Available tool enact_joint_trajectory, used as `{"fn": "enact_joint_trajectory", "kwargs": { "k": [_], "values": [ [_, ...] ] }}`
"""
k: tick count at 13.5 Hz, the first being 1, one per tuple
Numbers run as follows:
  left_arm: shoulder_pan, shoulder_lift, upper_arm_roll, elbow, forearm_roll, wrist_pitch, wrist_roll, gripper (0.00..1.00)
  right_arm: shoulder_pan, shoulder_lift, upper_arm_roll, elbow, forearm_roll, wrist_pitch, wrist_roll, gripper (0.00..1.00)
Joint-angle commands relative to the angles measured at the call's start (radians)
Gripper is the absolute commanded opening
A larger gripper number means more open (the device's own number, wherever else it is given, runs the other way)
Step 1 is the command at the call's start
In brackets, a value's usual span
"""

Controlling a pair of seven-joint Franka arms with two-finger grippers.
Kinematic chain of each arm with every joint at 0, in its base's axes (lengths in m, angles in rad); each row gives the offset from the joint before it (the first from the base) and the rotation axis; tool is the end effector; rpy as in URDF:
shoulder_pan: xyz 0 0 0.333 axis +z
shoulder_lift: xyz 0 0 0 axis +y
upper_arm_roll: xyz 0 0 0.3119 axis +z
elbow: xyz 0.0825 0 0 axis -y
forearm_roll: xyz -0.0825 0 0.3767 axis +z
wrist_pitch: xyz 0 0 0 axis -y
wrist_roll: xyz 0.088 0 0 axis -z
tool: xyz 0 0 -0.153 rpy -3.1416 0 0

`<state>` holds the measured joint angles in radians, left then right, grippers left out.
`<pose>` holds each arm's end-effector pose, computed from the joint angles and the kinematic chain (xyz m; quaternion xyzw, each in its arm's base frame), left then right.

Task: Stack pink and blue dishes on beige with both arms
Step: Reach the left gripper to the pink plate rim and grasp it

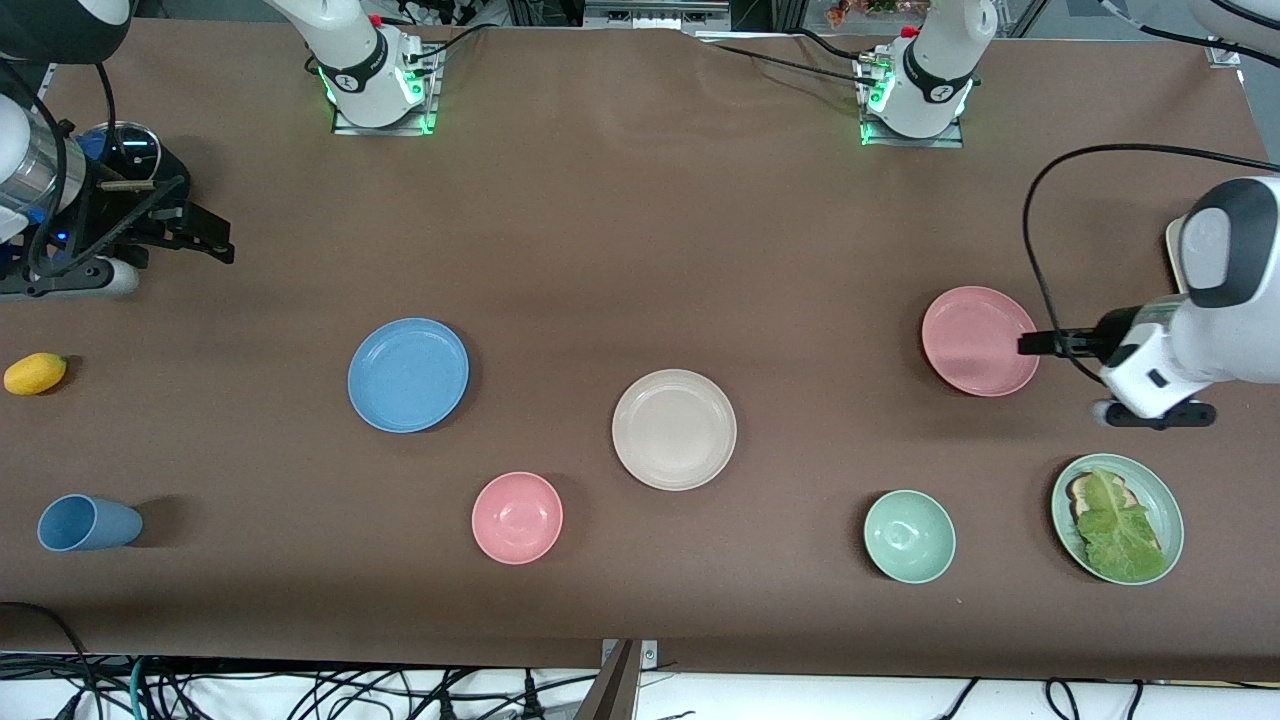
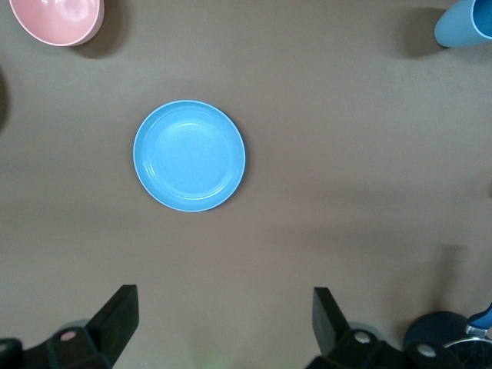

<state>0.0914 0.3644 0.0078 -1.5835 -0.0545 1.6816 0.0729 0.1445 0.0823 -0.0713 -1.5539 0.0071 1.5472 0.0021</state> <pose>0.6113 0.0527 0.3624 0.9906 0.0195 -0.1301 0.0363 0.5615 0.0436 0.5347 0.9984 0.0354 -0.0444 0.0011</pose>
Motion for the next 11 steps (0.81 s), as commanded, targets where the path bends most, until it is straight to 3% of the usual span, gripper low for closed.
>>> {"fn": "enact_joint_trajectory", "kwargs": {
  "k": [1, 5, 11],
  "values": [
    [0.043, -0.145, 0.003, -0.238, -0.042, 0.187, 0.115, 1.00, -0.011, 0.005, 0.004, 0.023, 0.019, -0.012, 0.009, 1.00],
    [0.060, -0.154, 0.099, -0.443, -0.258, 0.386, 0.508, 1.00, -0.011, 0.007, 0.001, 0.023, 0.011, -0.009, 0.009, 1.00],
    [0.131, -0.076, 0.100, -0.512, -0.379, 0.473, 0.763, 1.00, -0.011, 0.007, 0.001, 0.024, 0.017, -0.006, 0.012, 1.00]
  ]
}}
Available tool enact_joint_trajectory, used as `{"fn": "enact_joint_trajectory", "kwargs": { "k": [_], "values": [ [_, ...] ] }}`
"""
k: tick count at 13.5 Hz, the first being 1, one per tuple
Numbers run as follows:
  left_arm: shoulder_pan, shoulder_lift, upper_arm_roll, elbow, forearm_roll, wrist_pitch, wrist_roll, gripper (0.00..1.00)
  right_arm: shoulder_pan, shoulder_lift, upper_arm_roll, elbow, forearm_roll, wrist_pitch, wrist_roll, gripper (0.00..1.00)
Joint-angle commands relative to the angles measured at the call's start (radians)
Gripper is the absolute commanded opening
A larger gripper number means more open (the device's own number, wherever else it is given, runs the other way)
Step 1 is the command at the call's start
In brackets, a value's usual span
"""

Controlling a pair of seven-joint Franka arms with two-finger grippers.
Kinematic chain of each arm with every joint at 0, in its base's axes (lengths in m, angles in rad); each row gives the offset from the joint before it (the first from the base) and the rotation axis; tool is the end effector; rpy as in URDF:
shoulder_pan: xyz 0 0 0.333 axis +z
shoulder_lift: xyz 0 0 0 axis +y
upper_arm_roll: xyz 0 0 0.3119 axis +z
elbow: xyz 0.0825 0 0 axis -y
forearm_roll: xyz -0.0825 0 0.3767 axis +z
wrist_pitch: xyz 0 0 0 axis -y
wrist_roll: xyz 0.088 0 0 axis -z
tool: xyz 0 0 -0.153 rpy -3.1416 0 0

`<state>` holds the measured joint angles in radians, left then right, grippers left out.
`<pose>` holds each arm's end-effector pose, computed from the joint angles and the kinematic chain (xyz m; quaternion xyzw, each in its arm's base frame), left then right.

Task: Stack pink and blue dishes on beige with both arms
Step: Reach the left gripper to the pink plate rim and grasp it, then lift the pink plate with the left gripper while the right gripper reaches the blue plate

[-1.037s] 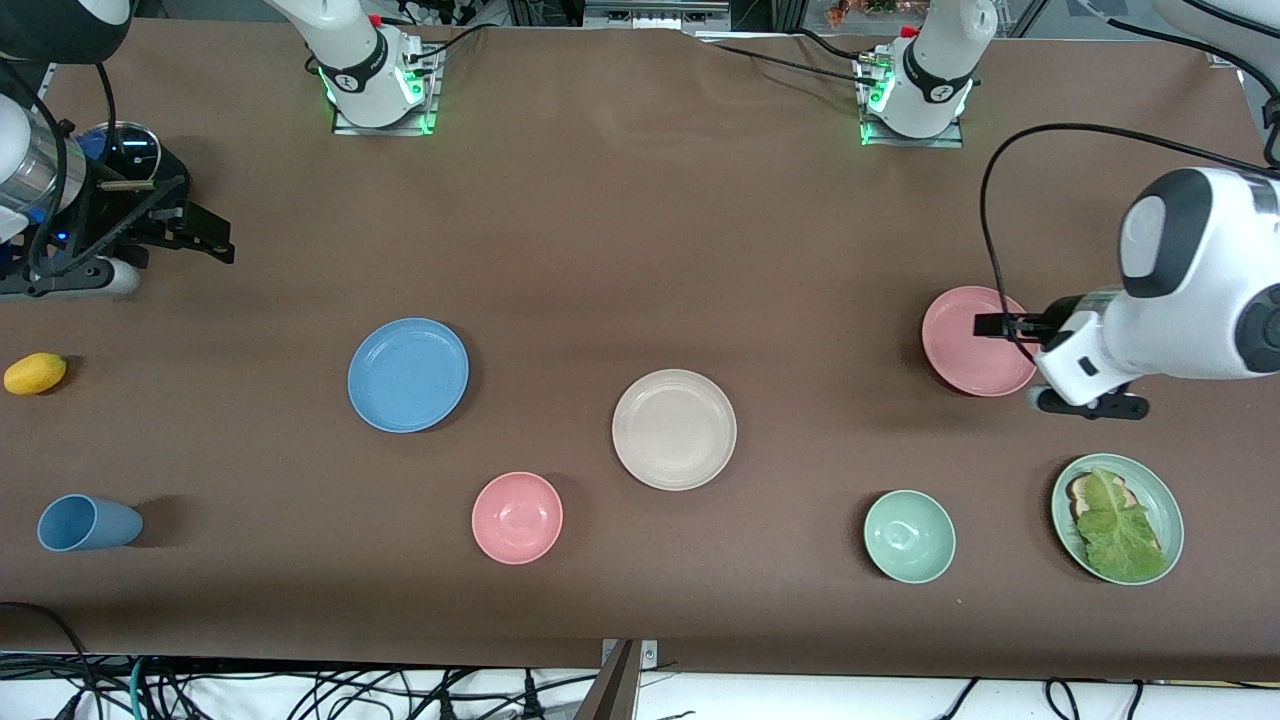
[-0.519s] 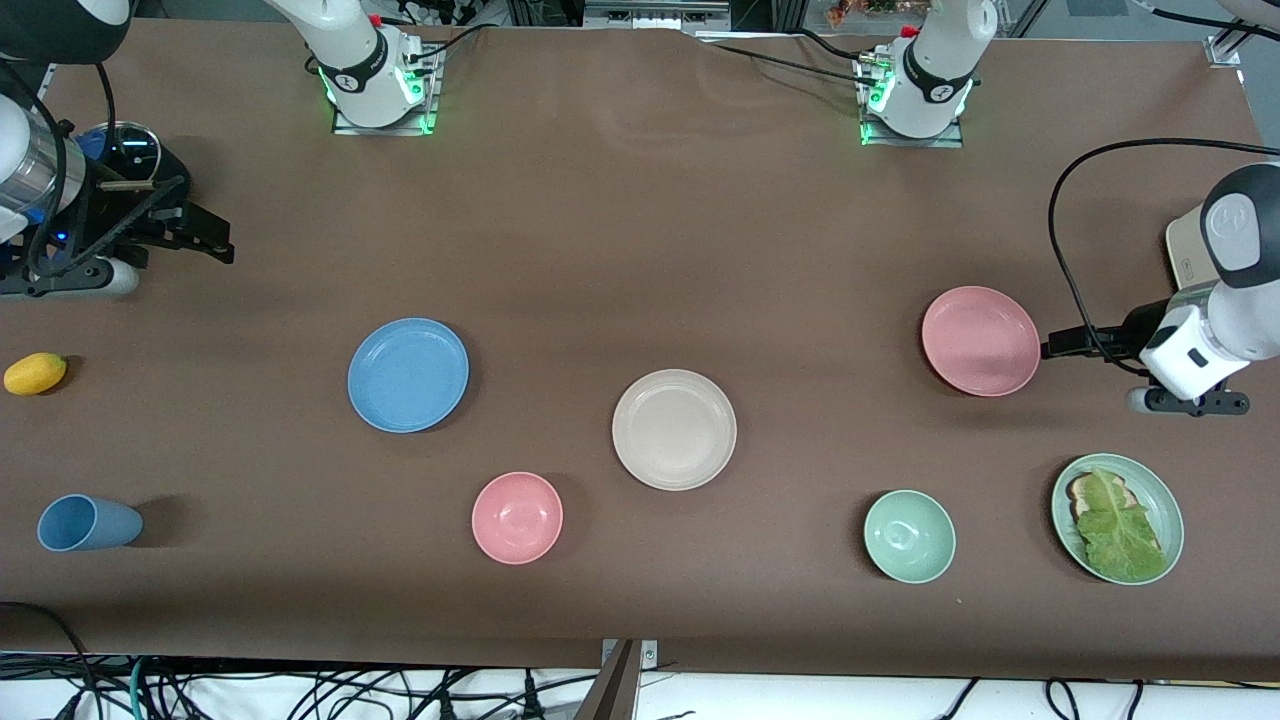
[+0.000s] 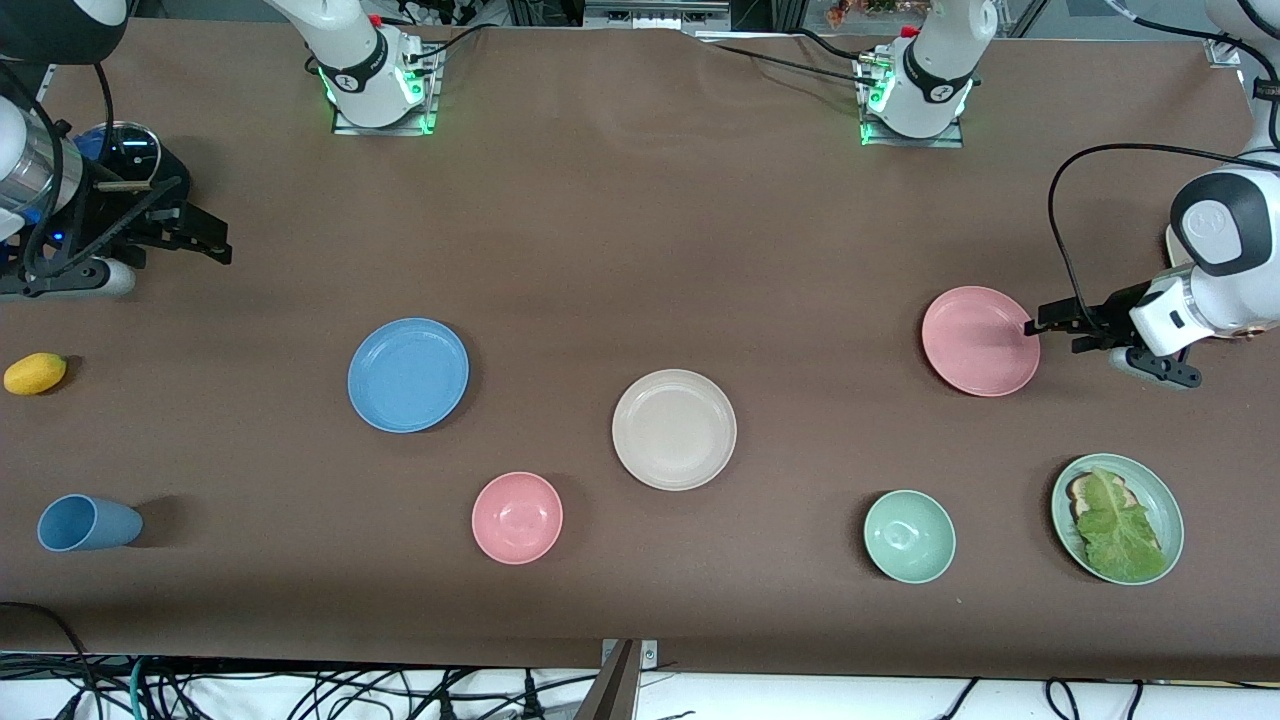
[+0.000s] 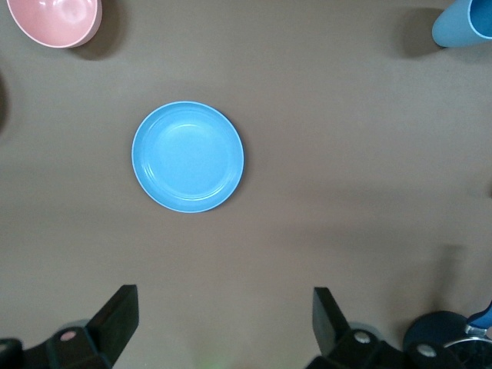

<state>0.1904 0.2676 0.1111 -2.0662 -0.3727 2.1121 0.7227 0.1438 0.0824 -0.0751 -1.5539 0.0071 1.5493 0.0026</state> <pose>0.5321 0.1331 0.2469 0.9808 -0.0952 -0.0278 0.1680 0.5620 0.0412 0.5348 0.9985 0.0329 -0.0434 0.0011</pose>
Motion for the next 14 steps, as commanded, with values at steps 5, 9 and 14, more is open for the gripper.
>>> {"fn": "enact_joint_trajectory", "kwargs": {
  "k": [5, 9, 14],
  "values": [
    [0.087, 0.102, -0.002, -0.045, -0.150, 0.083, 0.233, 0.99, -0.020, 0.007, 0.003, 0.026, 0.014, 0.021, 0.011, 1.00],
    [0.095, 0.153, -0.004, -0.040, -0.166, 0.117, 0.234, 0.99, -0.032, 0.010, 0.003, 0.025, 0.008, 0.032, 0.010, 1.00],
    [0.092, 0.208, -0.004, -0.031, -0.229, 0.149, 0.234, 0.97, -0.040, 0.022, 0.005, 0.026, 0.007, 0.032, 0.008, 1.00]
  ]
}}
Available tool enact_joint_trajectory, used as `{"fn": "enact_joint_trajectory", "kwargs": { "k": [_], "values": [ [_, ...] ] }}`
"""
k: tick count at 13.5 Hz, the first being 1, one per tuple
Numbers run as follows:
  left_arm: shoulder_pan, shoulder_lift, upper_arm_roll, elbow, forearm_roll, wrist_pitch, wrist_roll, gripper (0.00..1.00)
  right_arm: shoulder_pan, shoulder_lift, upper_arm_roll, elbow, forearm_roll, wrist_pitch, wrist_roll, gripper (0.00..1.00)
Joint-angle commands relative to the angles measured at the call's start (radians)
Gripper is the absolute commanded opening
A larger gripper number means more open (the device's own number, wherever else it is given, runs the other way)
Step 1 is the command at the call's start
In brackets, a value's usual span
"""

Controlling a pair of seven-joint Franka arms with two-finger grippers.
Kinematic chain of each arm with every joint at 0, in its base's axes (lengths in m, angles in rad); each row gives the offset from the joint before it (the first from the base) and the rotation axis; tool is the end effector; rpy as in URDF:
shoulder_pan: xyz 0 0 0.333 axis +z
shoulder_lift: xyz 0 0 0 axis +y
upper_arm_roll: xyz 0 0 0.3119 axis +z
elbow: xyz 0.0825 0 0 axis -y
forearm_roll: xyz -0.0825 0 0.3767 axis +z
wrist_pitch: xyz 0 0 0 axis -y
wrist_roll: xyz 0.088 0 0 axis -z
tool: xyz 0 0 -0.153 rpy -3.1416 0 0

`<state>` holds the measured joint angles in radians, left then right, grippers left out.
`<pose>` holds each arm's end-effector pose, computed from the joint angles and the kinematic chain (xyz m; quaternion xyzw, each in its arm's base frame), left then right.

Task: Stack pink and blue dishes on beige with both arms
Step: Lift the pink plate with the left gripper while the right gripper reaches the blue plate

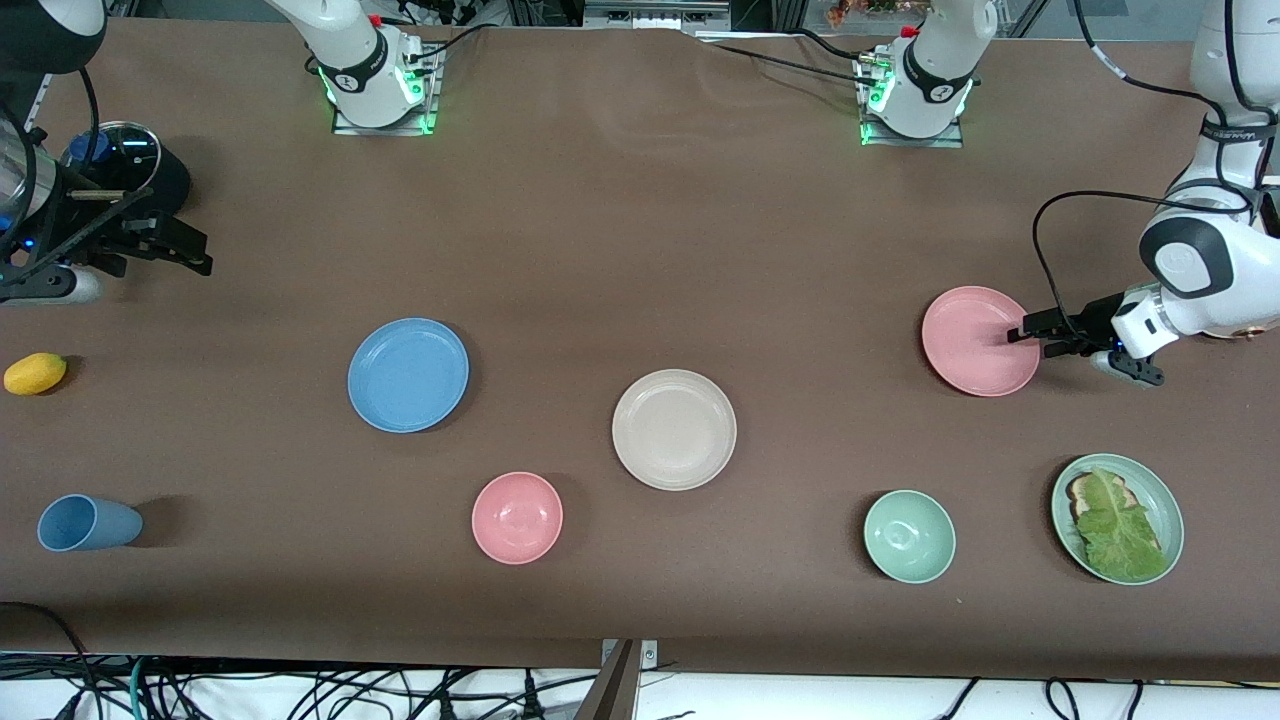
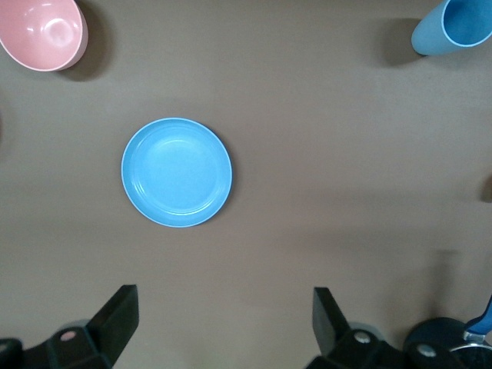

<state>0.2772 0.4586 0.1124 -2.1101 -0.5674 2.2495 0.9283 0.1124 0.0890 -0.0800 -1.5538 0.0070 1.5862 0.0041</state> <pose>0.5017 0.1728 0.1367 0.9740 -0.0551 -0.0165 0.2190 0.5703 0.0212 0.5339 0.9995 0.0140 -0.0281 0.0006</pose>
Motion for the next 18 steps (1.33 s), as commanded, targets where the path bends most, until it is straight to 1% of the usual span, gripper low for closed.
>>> {"fn": "enact_joint_trajectory", "kwargs": {
  "k": [1, 2, 4, 7, 9, 11, 13, 16, 18],
  "values": [
    [0.005, 0.021, -0.005, 0.013, -0.038, 0.027, 0.029, 0.88, -0.010, 0.020, 0.009, 0.026, 0.008, -0.003, 0.004, 1.00],
    [0.004, 0.035, -0.005, 0.015, -0.057, 0.034, 0.029, 0.66, -0.013, 0.032, 0.009, 0.026, 0.011, -0.002, -0.001, 1.00],
    [0.000, 0.041, -0.005, 0.024, -0.055, 0.028, 0.030, 0.01, -0.010, 0.034, 0.009, 0.026, 0.010, 0.015, -0.007, 1.00],
    [0.005, 0.037, -0.002, 0.028, -0.046, 0.022, 0.052, 0.00, -0.008, 0.035, 0.011, 0.009, 0.017, 0.038, -0.009, 1.00],
    [0.005, 0.035, 0.000, 0.030, -0.046, 0.022, 0.087, 0.00, -0.001, 0.038, 0.016, -0.024, 0.018, 0.064, -0.007, 1.00],
    [0.000, 0.034, 0.000, 0.054, -0.046, -0.005, 0.086, 0.00, 0.001, 0.040, 0.017, -0.096, 0.018, 0.153, -0.007, 1.00],
    [-0.016, 0.031, -0.006, 0.106, -0.046, -0.080, 0.060, 0.00, 0.009, 0.044, 0.019, -0.179, 0.019, 0.248, -0.007, 1.00],
    [-0.119, 0.018, -0.017, 0.169, -0.049, -0.158, -0.121, 0.00, 0.009, 0.072, 0.019, -0.271, 0.019, 0.375, -0.007, 1.00],
    [-0.189, 0.017, -0.042, 0.203, -0.064, -0.160, -0.221, 0.00, 0.009, 0.086, 0.019, -0.323, 0.019, 0.441, -0.006, 1.00]
  ]
}}
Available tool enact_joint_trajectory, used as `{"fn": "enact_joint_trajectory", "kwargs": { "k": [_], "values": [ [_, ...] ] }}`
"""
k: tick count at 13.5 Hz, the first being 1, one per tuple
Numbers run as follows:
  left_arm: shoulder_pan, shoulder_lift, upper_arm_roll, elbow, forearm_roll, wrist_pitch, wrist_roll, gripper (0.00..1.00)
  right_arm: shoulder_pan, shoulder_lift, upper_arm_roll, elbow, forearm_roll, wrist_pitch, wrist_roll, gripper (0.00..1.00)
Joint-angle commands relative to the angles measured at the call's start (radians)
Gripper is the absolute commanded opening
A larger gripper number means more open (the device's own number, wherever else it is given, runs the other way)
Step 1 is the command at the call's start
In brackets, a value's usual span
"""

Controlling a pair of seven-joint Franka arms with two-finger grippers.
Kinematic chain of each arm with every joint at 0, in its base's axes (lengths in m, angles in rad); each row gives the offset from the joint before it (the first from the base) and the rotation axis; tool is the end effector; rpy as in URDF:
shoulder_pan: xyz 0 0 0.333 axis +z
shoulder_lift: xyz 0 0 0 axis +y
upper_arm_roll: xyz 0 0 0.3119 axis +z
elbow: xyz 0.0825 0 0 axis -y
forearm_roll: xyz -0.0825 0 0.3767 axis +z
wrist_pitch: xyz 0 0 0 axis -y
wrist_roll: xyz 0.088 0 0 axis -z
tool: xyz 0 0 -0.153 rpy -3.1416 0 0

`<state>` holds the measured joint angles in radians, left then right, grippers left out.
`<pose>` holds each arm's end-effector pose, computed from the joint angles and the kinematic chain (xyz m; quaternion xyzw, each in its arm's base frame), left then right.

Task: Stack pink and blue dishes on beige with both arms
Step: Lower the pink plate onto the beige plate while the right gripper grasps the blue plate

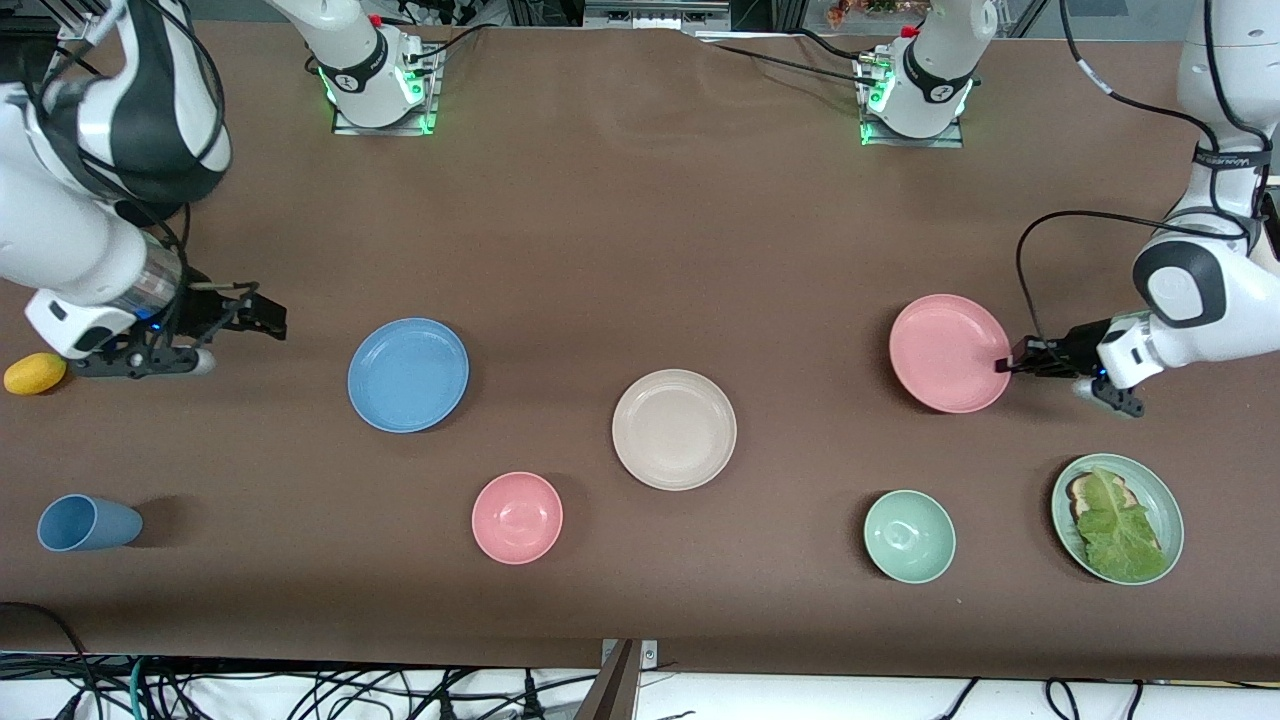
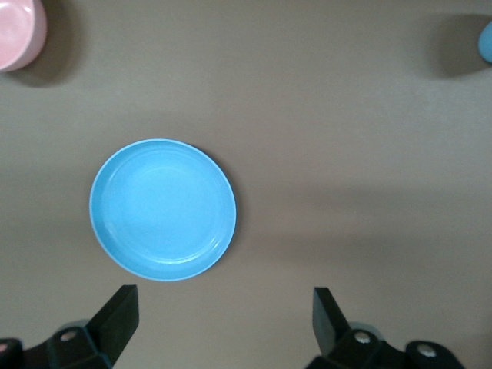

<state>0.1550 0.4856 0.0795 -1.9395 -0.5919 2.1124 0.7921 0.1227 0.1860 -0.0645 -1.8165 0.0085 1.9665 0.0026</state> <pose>0.5709 0.0877 0.1765 0.9642 -0.0829 -0.0261 0.2505 0.5967 0.0370 0.3857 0.9995 0.0265 -0.0177 0.0026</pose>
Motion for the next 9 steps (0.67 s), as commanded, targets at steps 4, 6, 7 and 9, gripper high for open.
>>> {"fn": "enact_joint_trajectory", "kwargs": {
  "k": [4, 6, 7, 9],
  "values": [
    [-0.305, 0.022, -0.026, 0.134, -0.123, 0.067, -0.342, 0.00, -0.001, 0.048, 0.003, -0.176, 0.018, 0.279, -0.004, 1.00],
    [-0.395, 0.051, -0.024, 0.168, -0.124, 0.150, -0.434, 0.00, 0.002, 0.110, 0.008, -0.181, 0.018, 0.359, 0.003, 1.00],
    [-0.432, 0.074, -0.026, 0.191, -0.124, 0.176, -0.479, 0.00, 0.005, 0.134, 0.014, -0.181, 0.018, 0.398, 0.007, 1.00],
    [-0.503, 0.119, -0.024, 0.244, -0.123, 0.221, -0.575, 0.00, 0.008, 0.194, 0.017, -0.178, 0.018, 0.478, 0.011, 1.00]
  ]
}}
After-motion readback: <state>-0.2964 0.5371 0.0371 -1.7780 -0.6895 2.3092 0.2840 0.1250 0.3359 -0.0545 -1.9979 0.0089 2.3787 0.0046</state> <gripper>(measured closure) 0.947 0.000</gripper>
